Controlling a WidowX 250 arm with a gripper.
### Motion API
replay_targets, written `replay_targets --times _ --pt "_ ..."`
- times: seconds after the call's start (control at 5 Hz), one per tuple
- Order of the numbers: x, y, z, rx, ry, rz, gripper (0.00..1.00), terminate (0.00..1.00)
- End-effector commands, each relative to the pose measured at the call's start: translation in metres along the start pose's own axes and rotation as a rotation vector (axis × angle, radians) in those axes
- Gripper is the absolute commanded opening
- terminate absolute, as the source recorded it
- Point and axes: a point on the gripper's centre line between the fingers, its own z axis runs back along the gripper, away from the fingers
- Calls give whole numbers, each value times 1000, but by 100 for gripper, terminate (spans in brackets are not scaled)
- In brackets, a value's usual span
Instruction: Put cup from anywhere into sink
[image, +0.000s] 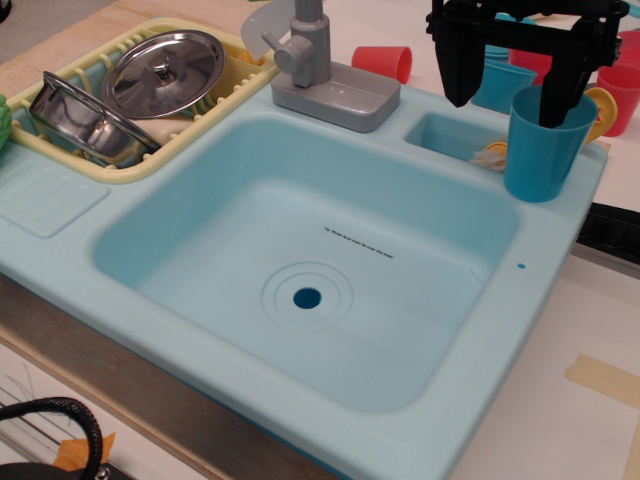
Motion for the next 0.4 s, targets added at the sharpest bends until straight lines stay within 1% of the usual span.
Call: replay_targets --times 0.0,0.2 --pt "1 8 -2 -24 5 31 100 0" --pt "-2 9 -5 -33 1 43 0 0"
